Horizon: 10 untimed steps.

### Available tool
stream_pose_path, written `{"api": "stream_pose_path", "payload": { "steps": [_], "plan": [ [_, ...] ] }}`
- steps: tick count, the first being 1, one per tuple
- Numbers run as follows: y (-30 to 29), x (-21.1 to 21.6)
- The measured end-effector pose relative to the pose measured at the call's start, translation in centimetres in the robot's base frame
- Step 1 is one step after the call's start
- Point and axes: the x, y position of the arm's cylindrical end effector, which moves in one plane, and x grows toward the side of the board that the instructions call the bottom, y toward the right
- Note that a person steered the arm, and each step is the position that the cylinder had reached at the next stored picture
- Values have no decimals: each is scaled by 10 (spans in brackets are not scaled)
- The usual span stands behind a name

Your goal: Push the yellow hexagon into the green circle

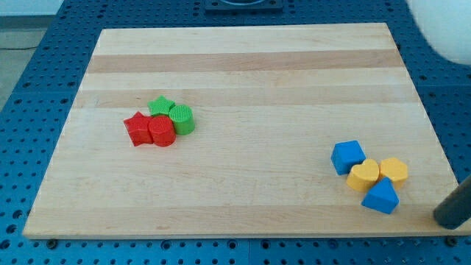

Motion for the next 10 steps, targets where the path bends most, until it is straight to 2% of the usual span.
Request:
{"api": "stream_pose_path", "payload": {
  "steps": [1, 3, 6, 8, 10],
  "plan": [
    [0, -31],
    [-50, -53],
    [-152, -70],
    [-224, -115],
    [-292, -128]
  ]
}}
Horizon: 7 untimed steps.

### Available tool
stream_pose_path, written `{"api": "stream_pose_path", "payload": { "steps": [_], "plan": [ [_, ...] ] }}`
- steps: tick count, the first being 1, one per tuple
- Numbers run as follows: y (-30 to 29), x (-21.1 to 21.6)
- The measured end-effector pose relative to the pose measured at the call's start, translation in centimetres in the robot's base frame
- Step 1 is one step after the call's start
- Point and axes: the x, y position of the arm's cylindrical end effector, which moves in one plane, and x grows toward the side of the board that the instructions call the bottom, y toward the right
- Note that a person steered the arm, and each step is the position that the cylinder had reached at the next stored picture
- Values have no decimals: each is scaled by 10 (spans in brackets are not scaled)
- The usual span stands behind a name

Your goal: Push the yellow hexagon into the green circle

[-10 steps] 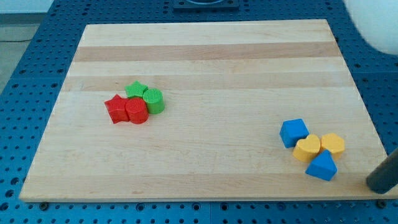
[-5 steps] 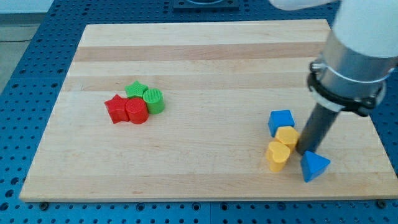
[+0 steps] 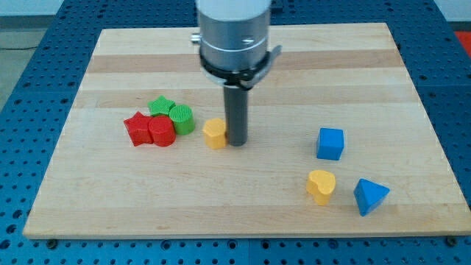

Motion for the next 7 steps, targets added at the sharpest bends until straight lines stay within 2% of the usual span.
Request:
{"api": "stream_pose_path", "payload": {
  "steps": [3, 4, 7],
  "plan": [
    [-68, 4],
    [-84, -9],
    [-84, -84]
  ]
}}
